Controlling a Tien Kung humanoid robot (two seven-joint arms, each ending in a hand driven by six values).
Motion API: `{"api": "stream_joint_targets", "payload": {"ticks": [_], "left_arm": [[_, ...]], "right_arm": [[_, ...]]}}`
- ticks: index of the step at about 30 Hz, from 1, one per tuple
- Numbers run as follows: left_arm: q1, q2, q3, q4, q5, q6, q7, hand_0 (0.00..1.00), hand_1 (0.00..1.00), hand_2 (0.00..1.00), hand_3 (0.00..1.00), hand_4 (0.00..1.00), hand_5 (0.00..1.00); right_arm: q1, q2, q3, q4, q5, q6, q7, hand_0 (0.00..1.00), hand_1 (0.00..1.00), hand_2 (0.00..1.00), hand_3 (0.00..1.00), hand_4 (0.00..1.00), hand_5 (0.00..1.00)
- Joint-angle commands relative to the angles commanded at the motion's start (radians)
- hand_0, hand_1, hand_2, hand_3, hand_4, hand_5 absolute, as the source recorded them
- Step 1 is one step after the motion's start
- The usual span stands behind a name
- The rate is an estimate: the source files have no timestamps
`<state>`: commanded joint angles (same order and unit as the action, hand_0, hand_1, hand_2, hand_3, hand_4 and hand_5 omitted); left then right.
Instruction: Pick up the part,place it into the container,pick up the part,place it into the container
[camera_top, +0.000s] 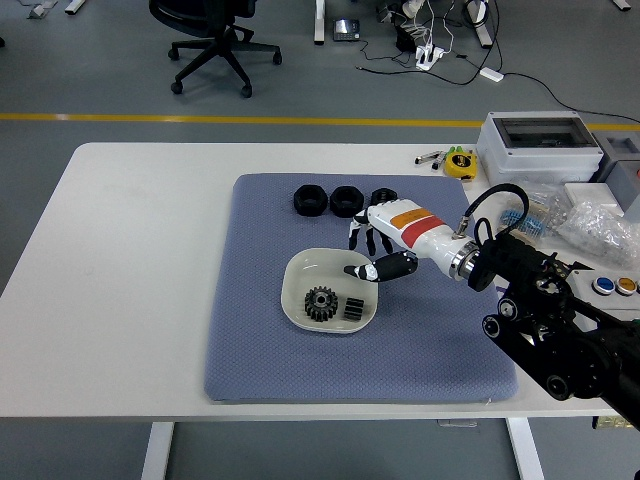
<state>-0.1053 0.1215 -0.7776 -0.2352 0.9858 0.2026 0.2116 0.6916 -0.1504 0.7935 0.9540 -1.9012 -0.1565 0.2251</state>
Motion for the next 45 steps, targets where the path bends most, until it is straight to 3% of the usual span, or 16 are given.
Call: {"api": "stream_joint_targets", "payload": {"ticks": [1, 6, 7, 9, 12, 13, 18, 19, 22, 24, 25, 28, 30, 31, 37, 45], "left_arm": [[0.0, 0.0, 0.001, 0.0, -0.001, 0.0, 0.0, 0.693, 0.689, 0.742, 0.58, 0.652, 0.612], [0.003, -0.001, -0.007, 0.002, 0.008, 0.0, 0.0, 0.693, 0.689, 0.742, 0.58, 0.652, 0.612], [0.004, -0.001, -0.009, 0.002, 0.011, -0.001, 0.001, 0.693, 0.689, 0.74, 0.58, 0.651, 0.611], [0.007, -0.002, -0.014, 0.002, 0.02, -0.002, 0.003, 0.693, 0.689, 0.74, 0.58, 0.651, 0.611], [0.008, -0.004, -0.014, 0.002, 0.024, -0.004, 0.002, 0.693, 0.689, 0.74, 0.58, 0.651, 0.611], [0.008, -0.004, -0.013, 0.003, 0.023, -0.004, 0.002, 0.693, 0.689, 0.738, 0.58, 0.65, 0.61], [0.007, -0.007, -0.005, 0.004, 0.008, -0.003, -0.003, 0.693, 0.689, 0.738, 0.58, 0.65, 0.61], [0.006, -0.007, -0.002, 0.004, 0.004, -0.002, -0.004, 0.691, 0.689, 0.729, 0.579, 0.651, 0.613], [0.003, -0.009, 0.006, 0.006, -0.01, 0.0, -0.008, 0.691, 0.689, 0.729, 0.579, 0.651, 0.613], [0.001, -0.01, 0.011, 0.006, -0.018, 0.001, -0.011, 0.691, 0.689, 0.729, 0.579, 0.651, 0.613], [0.001, -0.01, 0.012, 0.006, -0.021, 0.0, -0.011, 0.692, 0.689, 0.723, 0.578, 0.65, 0.613], [-0.002, -0.013, 0.015, 0.007, -0.019, -0.001, -0.011, 0.692, 0.689, 0.723, 0.578, 0.65, 0.613], [-0.002, -0.016, 0.019, 0.007, -0.022, -0.001, -0.013, 0.692, 0.689, 0.723, 0.578, 0.65, 0.613], [-0.003, -0.016, 0.019, 0.008, -0.024, -0.001, -0.014, 0.69, 0.684, 0.711, 0.577, 0.649, 0.615], [-0.003, -0.022, 0.032, 0.008, -0.04, -0.001, -0.017, 0.69, 0.681, 0.704, 0.575, 0.647, 0.612], [-0.004, -0.024, 0.032, 0.009, -0.036, -0.004, -0.019, 0.689, 0.681, 0.7, 0.574, 0.646, 0.614]], "right_arm": [[-0.01, -0.005, 0.015, -0.002, 0.038, -0.018, -0.002, 0.276, 0.456, 0.524, 0.525, 0.804, 0.461], [-0.062, -0.035, 0.098, 0.011, 0.233, -0.093, -0.023, 0.276, 0.456, 0.524, 0.525, 0.804, 0.461], [-0.072, -0.035, 0.114, 0.011, 0.258, -0.112, -0.032, 0.444, 0.576, 0.657, 0.541, 0.86, 0.568], [-0.097, -0.034, 0.167, 0.005, 0.345, -0.179, -0.049, 0.444, 0.576, 0.657, 0.541, 0.86, 0.568], [-0.128, -0.041, 0.218, 0.008, 0.463, -0.202, -0.051, 0.444, 0.576, 0.657, 0.541, 0.86, 0.568], [-0.14, -0.044, 0.233, 0.012, 0.502, -0.197, -0.051, 0.604, 0.675, 0.742, 0.611, 0.948, 0.707], [-0.207, -0.059, 0.319, 0.057, 0.716, -0.113, -0.059, 0.604, 0.675, 0.742, 0.611, 0.948, 0.707], [-0.221, -0.062, 0.341, 0.069, 0.755, -0.091, -0.063, 0.704, 0.725, 0.781, 0.71, 0.994, 0.761], [-0.259, -0.067, 0.405, 0.103, 0.879, -0.038, -0.078, 0.704, 0.725, 0.781, 0.71, 0.994, 0.761], [-0.277, -0.067, 0.441, 0.122, 0.97, -0.031, -0.096, 0.704, 0.725, 0.781, 0.71, 0.994, 0.761], [-0.287, -0.066, 0.46, 0.131, 1.009, -0.035, -0.108, 0.723, 0.736, 0.785, 0.742, 0.998, 0.863], [-0.305, -0.063, 0.496, 0.144, 1.12, -0.037, -0.122, 0.723, 0.736, 0.785, 0.742, 0.998, 0.863], [-0.324, -0.057, 0.523, 0.156, 1.132, -0.036, -0.122, 0.723, 0.736, 0.785, 0.742, 0.998, 0.863], [-0.329, -0.057, 0.527, 0.16, 1.13, -0.034, -0.122, 0.747, 0.749, 0.79, 0.774, 0.998, 0.941], [-0.375, -0.048, 0.559, 0.191, 1.085, -0.002, -0.111, 0.816, 0.778, 0.811, 0.801, 0.998, 0.964], [-0.383, -0.033, 0.572, 0.184, 1.068, 0.029, -0.093, 0.834, 0.795, 0.823, 0.803, 0.998, 0.973]]}}
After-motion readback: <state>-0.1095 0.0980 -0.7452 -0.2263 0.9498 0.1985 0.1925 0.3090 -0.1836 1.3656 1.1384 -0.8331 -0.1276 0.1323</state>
